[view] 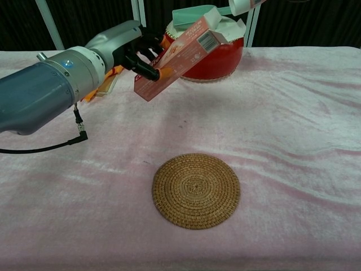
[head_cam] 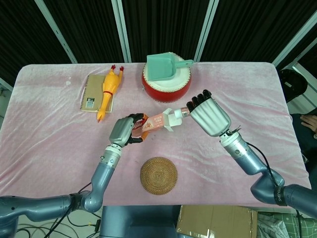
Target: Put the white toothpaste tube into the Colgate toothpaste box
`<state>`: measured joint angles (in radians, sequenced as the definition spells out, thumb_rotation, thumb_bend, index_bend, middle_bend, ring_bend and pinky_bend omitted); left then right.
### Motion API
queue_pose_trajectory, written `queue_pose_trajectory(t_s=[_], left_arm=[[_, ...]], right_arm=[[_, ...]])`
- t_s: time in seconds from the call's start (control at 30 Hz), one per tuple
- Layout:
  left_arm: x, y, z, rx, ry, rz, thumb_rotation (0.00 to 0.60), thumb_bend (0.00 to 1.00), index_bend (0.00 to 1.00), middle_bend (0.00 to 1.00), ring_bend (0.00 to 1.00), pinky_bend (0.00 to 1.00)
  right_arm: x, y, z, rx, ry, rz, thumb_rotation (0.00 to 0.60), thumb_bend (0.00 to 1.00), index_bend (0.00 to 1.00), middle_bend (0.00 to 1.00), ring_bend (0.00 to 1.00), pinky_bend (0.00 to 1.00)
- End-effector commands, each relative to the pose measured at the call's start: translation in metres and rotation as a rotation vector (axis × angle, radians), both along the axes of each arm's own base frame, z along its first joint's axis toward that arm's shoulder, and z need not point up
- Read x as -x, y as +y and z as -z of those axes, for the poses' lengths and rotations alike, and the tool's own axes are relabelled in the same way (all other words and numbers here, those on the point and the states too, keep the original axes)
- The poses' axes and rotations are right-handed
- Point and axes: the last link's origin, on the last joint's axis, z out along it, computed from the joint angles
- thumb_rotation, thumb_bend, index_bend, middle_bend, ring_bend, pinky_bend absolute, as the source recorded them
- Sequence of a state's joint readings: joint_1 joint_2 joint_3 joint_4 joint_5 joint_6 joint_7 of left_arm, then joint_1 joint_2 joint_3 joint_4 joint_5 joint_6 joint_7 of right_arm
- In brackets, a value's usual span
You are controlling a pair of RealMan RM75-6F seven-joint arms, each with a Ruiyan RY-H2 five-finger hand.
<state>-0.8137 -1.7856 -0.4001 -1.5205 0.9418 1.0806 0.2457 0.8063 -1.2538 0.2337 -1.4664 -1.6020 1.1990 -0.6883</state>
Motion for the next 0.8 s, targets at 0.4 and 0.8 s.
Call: queue_pose_trajectory(t_s=[0.4,0.8], left_arm=[[-0.015,-0.005,0.001,0.012,-0.004,0.029,0.600,0.43,0.39,0.34,0.27,0.39],[-0.021,-0.007,0.002,0.041,-0.030,0.008,0.600,0.43,0.39,0.33,0.27,0.39]], right_arm=[[0.000,0.003,0.007,-0.019,0.030,-0.038,0.600,0.39,0.65,0.58,0.56,0.48],[0.002,0.001,0.008,-0.010,0.058,-0.053,0.600,0.39,0.65,0.58,0.55,0.48]])
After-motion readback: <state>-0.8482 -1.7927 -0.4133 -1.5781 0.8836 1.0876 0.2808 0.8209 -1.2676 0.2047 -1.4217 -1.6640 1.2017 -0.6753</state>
